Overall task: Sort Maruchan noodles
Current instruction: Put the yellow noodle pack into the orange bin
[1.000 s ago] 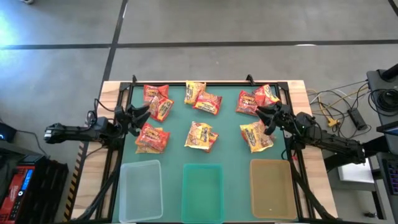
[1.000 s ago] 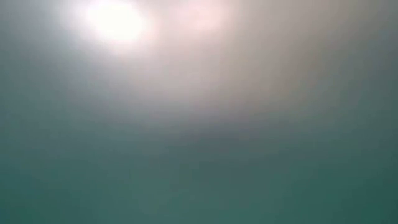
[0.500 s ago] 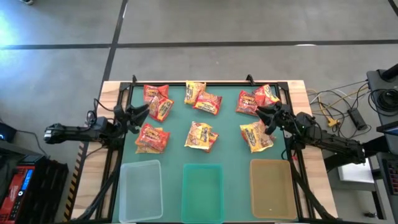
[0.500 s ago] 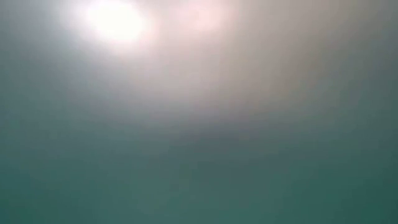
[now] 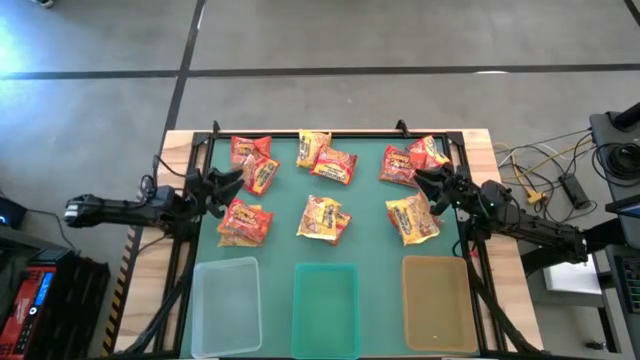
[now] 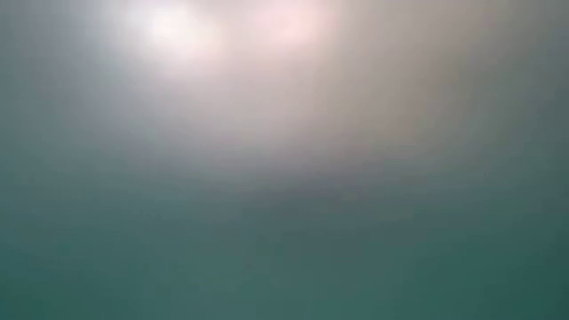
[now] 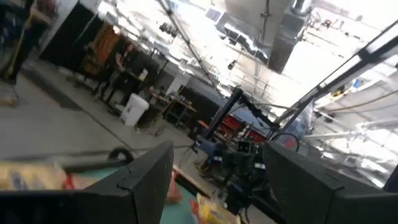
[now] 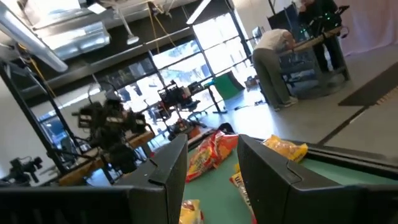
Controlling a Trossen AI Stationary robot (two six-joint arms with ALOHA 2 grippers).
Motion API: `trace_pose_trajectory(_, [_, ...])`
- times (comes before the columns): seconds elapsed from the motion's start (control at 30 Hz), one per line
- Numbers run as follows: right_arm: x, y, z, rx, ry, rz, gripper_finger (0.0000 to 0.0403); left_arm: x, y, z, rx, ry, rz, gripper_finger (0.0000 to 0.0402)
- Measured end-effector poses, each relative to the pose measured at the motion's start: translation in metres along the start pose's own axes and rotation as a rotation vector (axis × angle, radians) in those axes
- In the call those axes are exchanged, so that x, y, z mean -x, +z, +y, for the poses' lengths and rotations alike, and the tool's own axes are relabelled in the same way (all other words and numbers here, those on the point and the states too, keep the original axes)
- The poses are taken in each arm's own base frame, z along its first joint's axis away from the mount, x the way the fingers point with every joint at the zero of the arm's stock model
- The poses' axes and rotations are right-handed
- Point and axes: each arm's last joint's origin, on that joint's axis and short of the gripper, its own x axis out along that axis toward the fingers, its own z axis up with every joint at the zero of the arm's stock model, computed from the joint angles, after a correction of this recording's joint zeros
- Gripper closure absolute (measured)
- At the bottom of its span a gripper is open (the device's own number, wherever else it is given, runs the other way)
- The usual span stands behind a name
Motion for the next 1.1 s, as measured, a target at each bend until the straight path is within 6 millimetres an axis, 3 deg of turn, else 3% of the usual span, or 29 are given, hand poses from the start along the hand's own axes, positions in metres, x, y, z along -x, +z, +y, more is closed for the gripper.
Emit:
trace_pose_trajectory(0.23, [-0.003,0.021,0.009,0.022,-0.012,0.028,0.0271,-0.024,0.006,-0.015,-0.162,0.103,0.178,0.0169])
trace_pose_trajectory(0.57, [-0.032,0.042,0.021,0.022,-0.138,0.312,0.0271,-0.057,-0.016,-0.019,-0.189,0.206,0.331,0.0169])
trace_pose_trajectory(0.7, [-0.051,0.039,0.022,0.0,-0.25,0.529,0.0271,-0.071,-0.022,-0.018,-0.233,0.266,0.394,0.0169])
trace_pose_trajectory(0.87, [-0.065,0.036,0.023,-0.03,-0.333,0.673,0.0271,-0.087,-0.03,-0.015,-0.241,0.286,0.502,0.0169])
trace_pose_trajectory(1.1, [-0.082,0.025,0.025,-0.216,-0.29,0.808,0.0271,-0.102,-0.059,-0.011,-0.148,0.238,0.68,0.0169])
